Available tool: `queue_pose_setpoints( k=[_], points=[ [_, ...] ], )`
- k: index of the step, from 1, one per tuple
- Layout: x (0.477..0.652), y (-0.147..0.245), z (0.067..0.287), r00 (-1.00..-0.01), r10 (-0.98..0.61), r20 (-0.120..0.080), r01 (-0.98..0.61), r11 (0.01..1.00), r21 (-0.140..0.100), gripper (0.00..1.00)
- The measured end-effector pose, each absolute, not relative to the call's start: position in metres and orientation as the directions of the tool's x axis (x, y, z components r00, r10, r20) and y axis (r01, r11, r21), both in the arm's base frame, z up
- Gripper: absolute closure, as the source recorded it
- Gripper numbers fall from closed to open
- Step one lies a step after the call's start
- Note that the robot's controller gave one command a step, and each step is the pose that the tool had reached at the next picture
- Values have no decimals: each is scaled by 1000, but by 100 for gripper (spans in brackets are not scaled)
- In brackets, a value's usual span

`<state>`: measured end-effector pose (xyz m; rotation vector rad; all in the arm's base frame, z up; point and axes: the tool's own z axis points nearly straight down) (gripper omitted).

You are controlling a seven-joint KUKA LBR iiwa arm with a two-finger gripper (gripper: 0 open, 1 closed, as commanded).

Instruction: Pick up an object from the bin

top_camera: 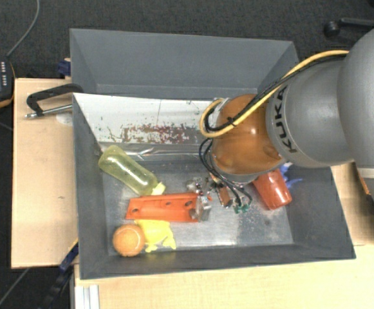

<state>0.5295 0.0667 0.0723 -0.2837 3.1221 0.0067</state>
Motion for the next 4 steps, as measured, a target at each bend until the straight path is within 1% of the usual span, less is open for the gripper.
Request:
queue_pose_setpoints(
  k=[1,2,3,4],
  points=[
    [530,67,72,-984,-180,-7,-180,984,4,100],
    [524,71,94,-983,-185,-11,-185,983,4,100],
    [529,73,99,-980,-197,-15,-198,980,4,100],
    [521,74,129,-980,-198,-3,-198,980,5,100]
  ],
)
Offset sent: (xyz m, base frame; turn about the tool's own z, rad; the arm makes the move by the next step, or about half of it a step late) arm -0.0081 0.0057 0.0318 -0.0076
